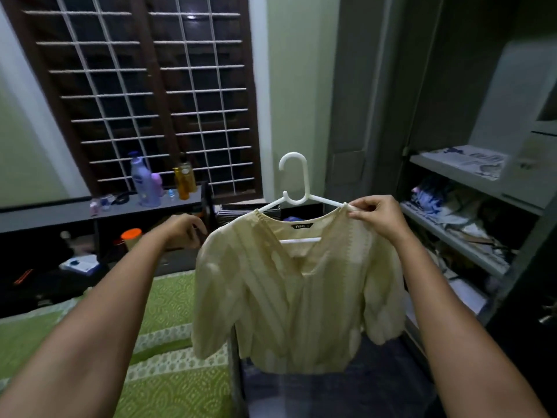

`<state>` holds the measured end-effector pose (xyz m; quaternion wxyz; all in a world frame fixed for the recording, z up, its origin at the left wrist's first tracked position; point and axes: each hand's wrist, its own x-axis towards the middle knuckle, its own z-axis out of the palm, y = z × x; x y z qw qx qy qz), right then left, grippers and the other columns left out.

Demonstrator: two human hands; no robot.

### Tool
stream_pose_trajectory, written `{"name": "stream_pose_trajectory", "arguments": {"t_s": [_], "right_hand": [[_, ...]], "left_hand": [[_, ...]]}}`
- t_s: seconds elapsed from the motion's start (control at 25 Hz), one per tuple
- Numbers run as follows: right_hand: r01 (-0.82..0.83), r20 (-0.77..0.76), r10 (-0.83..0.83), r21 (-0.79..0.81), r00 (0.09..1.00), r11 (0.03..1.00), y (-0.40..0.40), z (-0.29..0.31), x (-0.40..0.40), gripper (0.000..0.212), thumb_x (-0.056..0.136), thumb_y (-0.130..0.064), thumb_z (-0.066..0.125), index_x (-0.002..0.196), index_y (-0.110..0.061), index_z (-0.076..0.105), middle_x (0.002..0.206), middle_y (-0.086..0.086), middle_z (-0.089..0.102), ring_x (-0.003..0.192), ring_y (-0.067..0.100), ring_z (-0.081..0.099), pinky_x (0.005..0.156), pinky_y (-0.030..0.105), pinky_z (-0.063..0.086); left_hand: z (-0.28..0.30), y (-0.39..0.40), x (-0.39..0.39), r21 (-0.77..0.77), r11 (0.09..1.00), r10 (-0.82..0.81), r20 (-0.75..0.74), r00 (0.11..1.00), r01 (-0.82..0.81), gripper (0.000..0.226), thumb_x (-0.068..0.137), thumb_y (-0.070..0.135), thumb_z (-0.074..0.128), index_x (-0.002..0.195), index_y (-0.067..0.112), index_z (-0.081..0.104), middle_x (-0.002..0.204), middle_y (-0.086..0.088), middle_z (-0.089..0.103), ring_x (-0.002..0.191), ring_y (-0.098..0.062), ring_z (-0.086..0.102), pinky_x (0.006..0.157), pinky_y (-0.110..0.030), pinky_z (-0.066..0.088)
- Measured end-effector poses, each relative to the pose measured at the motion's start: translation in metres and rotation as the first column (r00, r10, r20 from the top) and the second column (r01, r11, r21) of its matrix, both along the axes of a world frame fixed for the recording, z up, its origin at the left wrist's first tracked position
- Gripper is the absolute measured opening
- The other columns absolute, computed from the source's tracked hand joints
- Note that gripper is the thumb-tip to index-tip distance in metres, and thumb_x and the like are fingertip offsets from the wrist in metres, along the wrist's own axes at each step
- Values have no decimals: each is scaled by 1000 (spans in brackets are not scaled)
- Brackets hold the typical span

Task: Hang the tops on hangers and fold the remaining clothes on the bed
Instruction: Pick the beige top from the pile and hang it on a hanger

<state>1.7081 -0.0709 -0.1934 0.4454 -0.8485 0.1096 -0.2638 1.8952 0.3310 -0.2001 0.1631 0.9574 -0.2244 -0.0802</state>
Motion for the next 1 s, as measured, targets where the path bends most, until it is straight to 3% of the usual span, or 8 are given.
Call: {"name": "stream_pose_trajectory", "arguments": {"t_s": [0.12, 0.24, 0.4, 0.56, 0.64, 0.76, 0.92, 1.0], "right_hand": [[72, -23, -72, -1, 997, 997, -17, -10, 16, 23, 69, -7, 82, 90, -15, 76, 80, -1, 73, 78, 10, 65, 79, 31, 52], [150, -28, -150, 4, 988, 989, -41, -8, 34, 22, 70, -7, 82, 89, -15, 77, 77, -3, 72, 74, 7, 64, 76, 32, 53], [209, -6, -210, -32, 978, 977, -92, 0, 50, 23, 70, -14, 82, 88, -25, 74, 80, -6, 72, 77, 5, 64, 77, 32, 51], [400, -18, -401, -32, 916, 916, -169, -2, 62, 31, 78, -69, 56, 92, -44, 69, 89, -18, 70, 94, 4, 62, 91, 34, 45], [368, -112, -372, -56, 921, 928, -201, 6, 76, 32, 92, -57, 48, 95, -36, 71, 82, -16, 65, 84, 5, 58, 75, 26, 44], [334, -143, -349, -120, 926, 935, -237, 13, 94, 14, 93, -33, 59, 90, -28, 72, 63, -14, 54, 60, 2, 45, 54, 17, 32], [488, -56, -508, -208, 859, 848, -283, 11, 92, 5, 88, -40, 63, 85, -36, 67, 79, -11, 65, 76, 9, 57, 71, 30, 43], [595, -92, -662, -358, 744, 719, -304, 3, 82, 31, 93, -54, 47, 100, -29, 64, 99, -4, 67, 95, 19, 58, 85, 38, 42]], "left_hand": [[14, -74, 32, -59, 998, 22, 302, 953, -5, 28, 94, 23, 56, 121, 15, 59, 114, -9, 67, 101, -27, 62, 82, -32, 49], [20, -183, 24, -179, 919, -273, 350, 896, 350, 39, 93, 50, 50, 123, 25, 56, 111, 5, 66, 100, -18, 62, 84, -37, 50], [10, -293, 37, -435, 774, -364, 289, 885, 460, 18, 99, 23, 47, 96, 15, 64, 86, -3, 66, 83, -27, 63, 77, -36, 48], [14, -388, 80, -453, 730, -419, 297, 858, 513, 24, 99, 20, 46, 88, 14, 66, 79, -15, 64, 74, -31, 59, 73, -40, 47], [21, -434, 93, -422, 693, -478, 339, 811, 585, 23, 99, 19, 47, 87, 16, 66, 68, -8, 57, 64, -25, 51, 67, -37, 45], [29, -500, 110, -388, 647, -545, 367, 754, 656, 22, 97, 15, 48, 86, 21, 65, 61, 5, 49, 60, -19, 47, 62, -32, 39], [34, -571, 118, -424, 565, -605, 370, 705, 708, 23, 99, 15, 46, 87, 14, 66, 61, 7, 49, 63, -20, 51, 63, -30, 39], [35, -607, 112, -448, 494, -655, 372, 658, 745, 25, 98, 11, 46, 78, 18, 59, 61, 4, 51, 61, -16, 49, 61, -23, 39]]}}
